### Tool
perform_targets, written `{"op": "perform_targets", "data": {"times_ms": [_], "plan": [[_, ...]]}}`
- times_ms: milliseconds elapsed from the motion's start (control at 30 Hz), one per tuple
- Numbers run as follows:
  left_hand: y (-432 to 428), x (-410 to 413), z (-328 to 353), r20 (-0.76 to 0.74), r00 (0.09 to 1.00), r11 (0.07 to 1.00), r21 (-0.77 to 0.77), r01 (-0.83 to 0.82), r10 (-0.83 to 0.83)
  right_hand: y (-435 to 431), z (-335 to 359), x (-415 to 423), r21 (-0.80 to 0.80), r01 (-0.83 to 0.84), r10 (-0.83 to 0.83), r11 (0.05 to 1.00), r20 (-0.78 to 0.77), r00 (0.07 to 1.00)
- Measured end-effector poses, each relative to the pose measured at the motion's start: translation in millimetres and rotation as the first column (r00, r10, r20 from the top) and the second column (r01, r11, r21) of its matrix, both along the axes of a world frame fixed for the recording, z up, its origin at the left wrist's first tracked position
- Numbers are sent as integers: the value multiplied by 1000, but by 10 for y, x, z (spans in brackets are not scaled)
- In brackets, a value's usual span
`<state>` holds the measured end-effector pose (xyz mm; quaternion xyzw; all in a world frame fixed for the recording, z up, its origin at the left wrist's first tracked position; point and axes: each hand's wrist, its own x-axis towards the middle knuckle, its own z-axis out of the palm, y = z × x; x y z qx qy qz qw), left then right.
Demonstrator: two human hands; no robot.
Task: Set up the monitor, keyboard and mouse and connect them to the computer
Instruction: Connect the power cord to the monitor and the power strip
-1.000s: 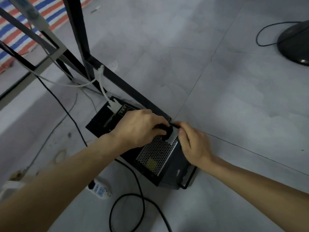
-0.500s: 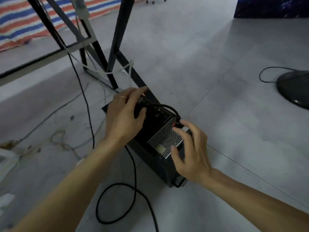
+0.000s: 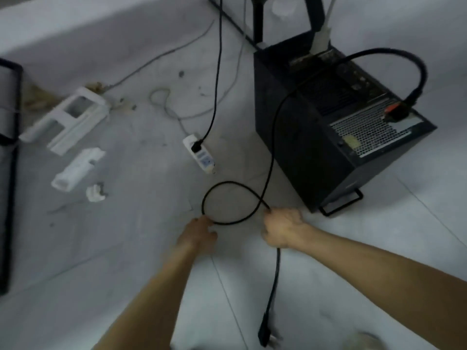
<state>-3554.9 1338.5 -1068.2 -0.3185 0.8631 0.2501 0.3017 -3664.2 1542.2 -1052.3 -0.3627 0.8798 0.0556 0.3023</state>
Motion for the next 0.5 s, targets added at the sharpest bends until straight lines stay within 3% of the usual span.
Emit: {"op": "perform_targets", "data": {"times_ms": [67,100,200,300,400,500], "plan": [[151,329,-201,90,995,997,61,45,-50,-56,-130,61,242,8,-23,970,58,998],[247,440,-277,115,990,992,100,74,-86,-44,-192,90,287,22,-45,958,76,996],[531,614,-399,183,971,967,229,110,-154,-23,-313,191,264,106,-138,959,106,985],[716,578,-454,222,971,937,350,3,-86,-67,-363,263,202,276,-306,940,136,942],[850,489,-409,304,952,853,505,-132,-33,-156,-356,225,112,516,-527,850,200,826],[849,412,-288,350,933,721,626,-297,80,-245,-343,17,10,750,-706,662,344,619]]}}
